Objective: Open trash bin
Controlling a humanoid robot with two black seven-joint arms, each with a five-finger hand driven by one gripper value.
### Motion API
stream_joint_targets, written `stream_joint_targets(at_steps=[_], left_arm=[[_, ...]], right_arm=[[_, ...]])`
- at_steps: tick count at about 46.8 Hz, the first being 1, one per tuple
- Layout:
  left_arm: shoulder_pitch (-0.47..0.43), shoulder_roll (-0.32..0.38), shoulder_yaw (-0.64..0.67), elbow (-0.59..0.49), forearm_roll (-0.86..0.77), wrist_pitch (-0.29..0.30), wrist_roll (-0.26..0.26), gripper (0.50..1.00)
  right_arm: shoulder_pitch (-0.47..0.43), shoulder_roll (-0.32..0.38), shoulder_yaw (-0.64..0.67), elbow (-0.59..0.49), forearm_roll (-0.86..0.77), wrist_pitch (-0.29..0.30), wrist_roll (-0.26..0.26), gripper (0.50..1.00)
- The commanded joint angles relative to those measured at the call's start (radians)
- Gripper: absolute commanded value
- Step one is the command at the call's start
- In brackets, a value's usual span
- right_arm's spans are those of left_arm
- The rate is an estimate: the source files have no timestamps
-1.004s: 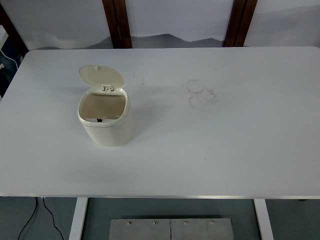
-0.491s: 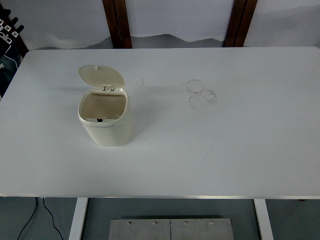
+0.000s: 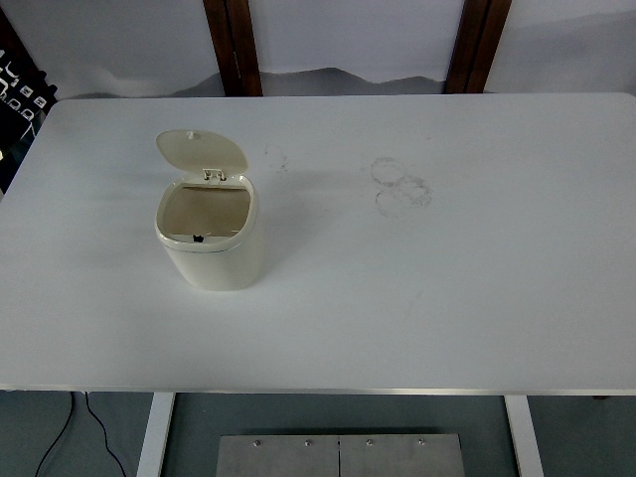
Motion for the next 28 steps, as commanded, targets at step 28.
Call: stream_joint_targets(at_steps=[28], left_arm=[[0.008, -0.003, 0.0, 0.0, 0.002, 0.002, 0.0, 1.0]], right_arm=[[0.0, 0.0, 0.0, 0.0, 0.0, -0.001, 0.0, 0.995]])
